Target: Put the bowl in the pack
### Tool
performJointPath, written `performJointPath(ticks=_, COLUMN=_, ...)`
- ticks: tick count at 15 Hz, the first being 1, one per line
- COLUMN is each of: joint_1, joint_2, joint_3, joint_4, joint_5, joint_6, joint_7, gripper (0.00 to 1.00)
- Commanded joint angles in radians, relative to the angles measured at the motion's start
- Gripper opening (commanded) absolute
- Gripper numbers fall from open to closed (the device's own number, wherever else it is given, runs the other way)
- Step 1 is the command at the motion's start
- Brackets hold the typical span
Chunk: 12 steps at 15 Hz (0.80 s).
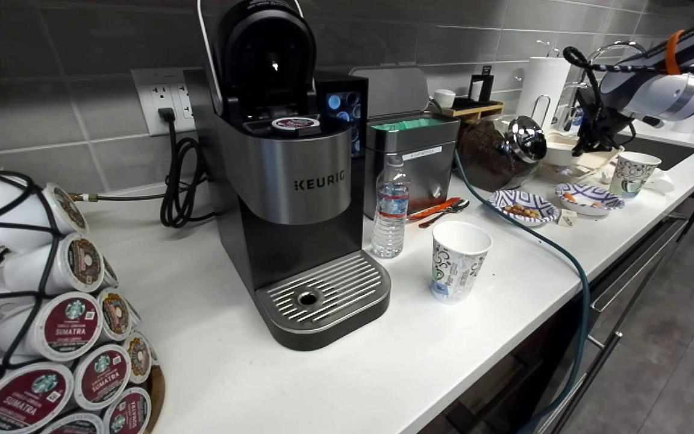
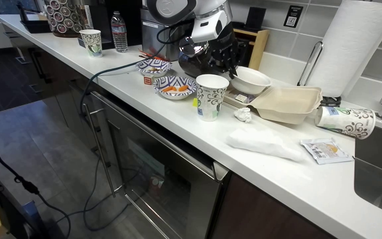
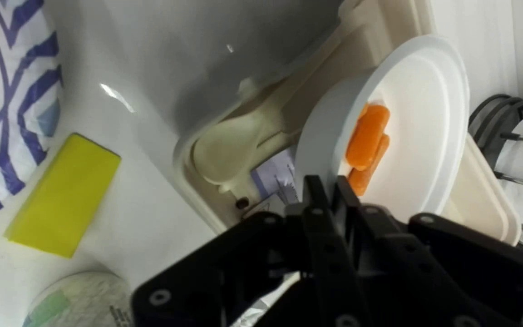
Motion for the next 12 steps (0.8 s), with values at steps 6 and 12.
performJointPath(ticks=6, joint_1=-0.016, joint_2=0.017, joint_3=0.021, joint_4=0.039, joint_5=-0.048, joint_6=-0.049, joint_7=0.029, gripper=0.02)
performJointPath(ticks=12, joint_1=-0.015, joint_2=-0.01, joint_3=0.012, joint_4=0.02, joint_5=-0.084, joint_6=-0.104, joint_7=0.017, gripper=0.57)
